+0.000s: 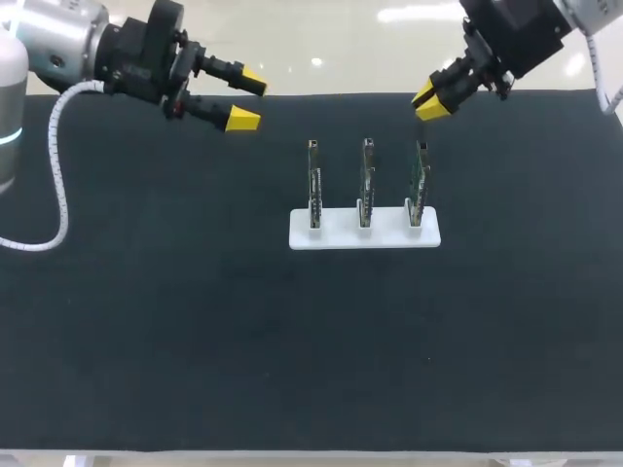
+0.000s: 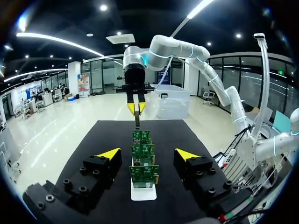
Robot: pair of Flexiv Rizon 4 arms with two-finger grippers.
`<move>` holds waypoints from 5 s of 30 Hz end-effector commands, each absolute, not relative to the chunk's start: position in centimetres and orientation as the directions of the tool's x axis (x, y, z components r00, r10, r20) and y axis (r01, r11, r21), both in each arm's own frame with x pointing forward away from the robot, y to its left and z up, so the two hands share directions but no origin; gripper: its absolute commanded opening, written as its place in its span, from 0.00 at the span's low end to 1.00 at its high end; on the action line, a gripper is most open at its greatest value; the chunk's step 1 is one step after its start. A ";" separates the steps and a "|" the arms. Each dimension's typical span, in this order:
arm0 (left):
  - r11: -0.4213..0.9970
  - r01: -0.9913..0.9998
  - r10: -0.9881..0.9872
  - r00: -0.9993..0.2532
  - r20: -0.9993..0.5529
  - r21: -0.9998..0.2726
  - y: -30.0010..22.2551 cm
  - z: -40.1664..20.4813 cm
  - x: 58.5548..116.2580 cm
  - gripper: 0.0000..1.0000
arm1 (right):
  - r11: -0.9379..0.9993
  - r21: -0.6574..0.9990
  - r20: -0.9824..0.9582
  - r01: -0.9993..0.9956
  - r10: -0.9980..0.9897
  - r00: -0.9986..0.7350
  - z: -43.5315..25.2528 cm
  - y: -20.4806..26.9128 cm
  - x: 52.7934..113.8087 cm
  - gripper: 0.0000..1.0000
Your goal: Pick up the optical module with the left hand, and insert it into the network port with the right hand.
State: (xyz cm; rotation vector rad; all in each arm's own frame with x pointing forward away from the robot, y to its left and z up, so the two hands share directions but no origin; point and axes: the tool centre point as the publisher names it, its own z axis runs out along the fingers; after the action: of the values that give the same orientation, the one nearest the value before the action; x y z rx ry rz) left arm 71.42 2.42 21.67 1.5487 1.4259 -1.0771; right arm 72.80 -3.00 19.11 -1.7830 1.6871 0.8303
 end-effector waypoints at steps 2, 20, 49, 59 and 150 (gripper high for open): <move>-0.090 0.996 0.361 0.021 -0.932 -0.013 2.3 21.7 71.5 1.00 | -0.070 0.030 -0.753 -0.997 -0.658 0.024 18.7 -3.2 73.0 0.00; -0.090 0.996 0.361 0.021 -0.932 -0.013 2.3 21.7 71.5 1.00 | -0.072 0.039 -0.752 -0.997 -0.659 0.018 18.5 -3.4 73.2 0.00; -0.090 0.996 0.361 0.021 -0.932 -0.013 2.3 21.7 71.5 1.00 | -0.068 0.028 -0.756 -0.997 -0.654 0.023 17.7 -3.3 73.0 0.00; -0.090 0.996 0.361 0.021 -0.932 -0.013 2.3 21.7 71.5 1.00 | -0.064 0.028 -0.758 -0.998 -0.652 0.020 17.8 -3.2 72.7 0.00; -0.090 0.996 0.361 0.021 -0.932 -0.013 2.3 21.7 71.5 1.00 | -0.067 0.025 -0.773 -0.997 -0.634 0.023 18.3 -3.2 72.6 0.00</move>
State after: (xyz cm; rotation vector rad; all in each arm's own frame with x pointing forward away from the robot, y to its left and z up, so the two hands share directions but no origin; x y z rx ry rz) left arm 71.42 2.43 21.66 1.5487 1.4257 -1.0772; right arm 72.63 -3.33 18.27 -1.7596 1.6607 0.8594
